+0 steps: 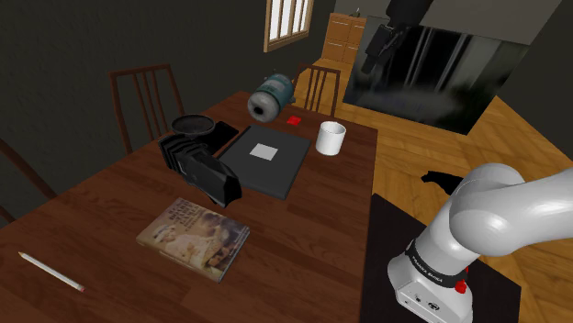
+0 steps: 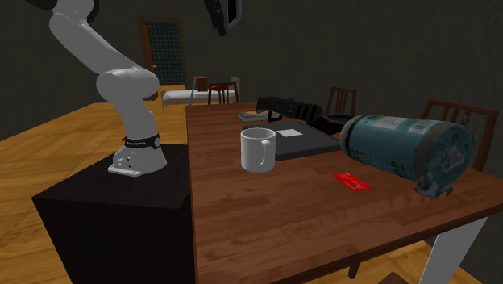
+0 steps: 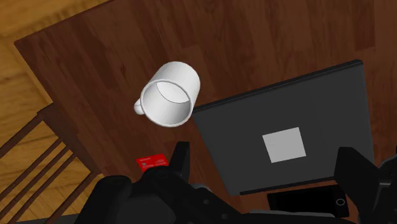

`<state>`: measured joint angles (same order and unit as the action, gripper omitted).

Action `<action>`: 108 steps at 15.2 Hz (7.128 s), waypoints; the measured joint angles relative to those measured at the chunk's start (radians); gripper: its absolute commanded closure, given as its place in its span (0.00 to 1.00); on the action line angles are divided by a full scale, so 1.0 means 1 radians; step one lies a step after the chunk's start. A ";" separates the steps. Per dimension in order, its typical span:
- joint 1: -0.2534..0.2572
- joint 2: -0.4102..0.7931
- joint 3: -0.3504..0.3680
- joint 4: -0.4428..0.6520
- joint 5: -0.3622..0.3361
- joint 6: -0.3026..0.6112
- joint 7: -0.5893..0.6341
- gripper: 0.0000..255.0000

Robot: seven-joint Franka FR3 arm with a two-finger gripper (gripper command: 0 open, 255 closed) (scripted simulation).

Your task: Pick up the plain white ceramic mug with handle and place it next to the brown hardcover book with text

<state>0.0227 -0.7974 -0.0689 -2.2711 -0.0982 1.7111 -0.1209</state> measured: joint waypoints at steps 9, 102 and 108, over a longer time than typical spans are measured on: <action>0.005 0.118 -0.087 -0.113 -0.020 0.199 -0.090 0.00; 0.182 0.163 0.102 -0.202 0.098 0.242 0.118 1.00; 0.244 0.143 0.227 -0.205 0.160 0.226 0.264 1.00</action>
<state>0.2669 -0.6539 0.1584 -2.4758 0.0619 1.9369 0.1434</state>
